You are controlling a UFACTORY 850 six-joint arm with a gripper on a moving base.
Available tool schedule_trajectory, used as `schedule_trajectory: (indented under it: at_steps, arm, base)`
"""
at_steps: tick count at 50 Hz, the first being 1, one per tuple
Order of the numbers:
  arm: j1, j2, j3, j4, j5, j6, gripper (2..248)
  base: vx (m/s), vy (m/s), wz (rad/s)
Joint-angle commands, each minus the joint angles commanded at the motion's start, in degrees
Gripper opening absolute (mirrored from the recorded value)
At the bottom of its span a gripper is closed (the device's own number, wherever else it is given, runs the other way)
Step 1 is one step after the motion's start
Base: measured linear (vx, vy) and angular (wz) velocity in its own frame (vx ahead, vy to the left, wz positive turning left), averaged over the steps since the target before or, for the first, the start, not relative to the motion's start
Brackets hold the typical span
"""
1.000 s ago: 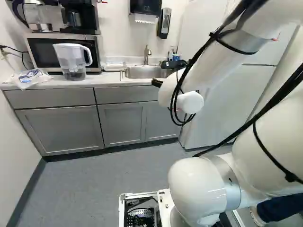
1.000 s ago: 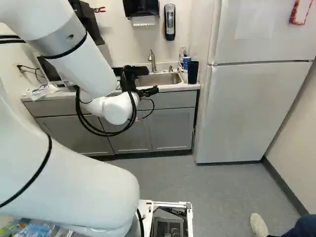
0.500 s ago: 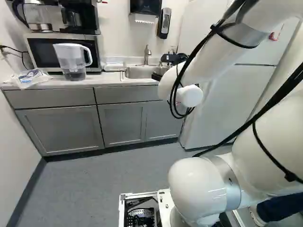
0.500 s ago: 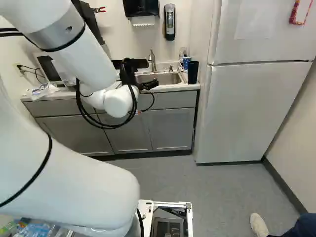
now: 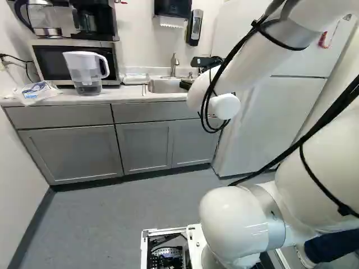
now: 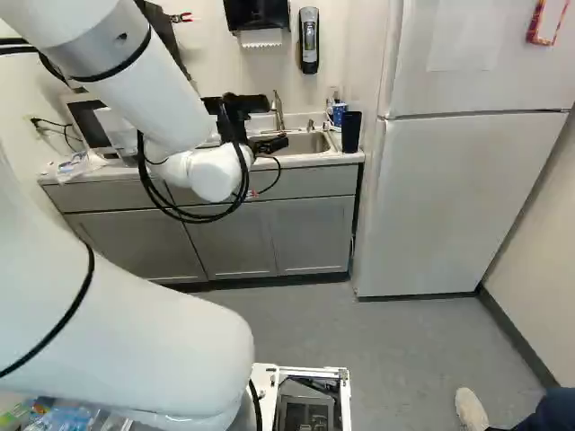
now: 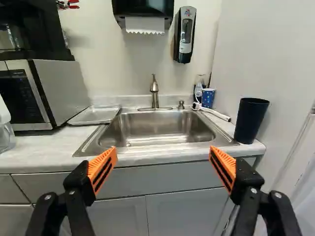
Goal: Rinse the cup and place it in the tray
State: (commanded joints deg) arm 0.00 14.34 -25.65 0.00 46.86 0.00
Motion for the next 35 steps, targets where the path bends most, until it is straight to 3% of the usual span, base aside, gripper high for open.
schedule_trajectory:
  at_steps: [35]
  arm:
    - [0.0, -0.1, -4.5, 0.0, -5.0, 0.0, 247]
  base:
    - [0.0, 0.0, 0.0]
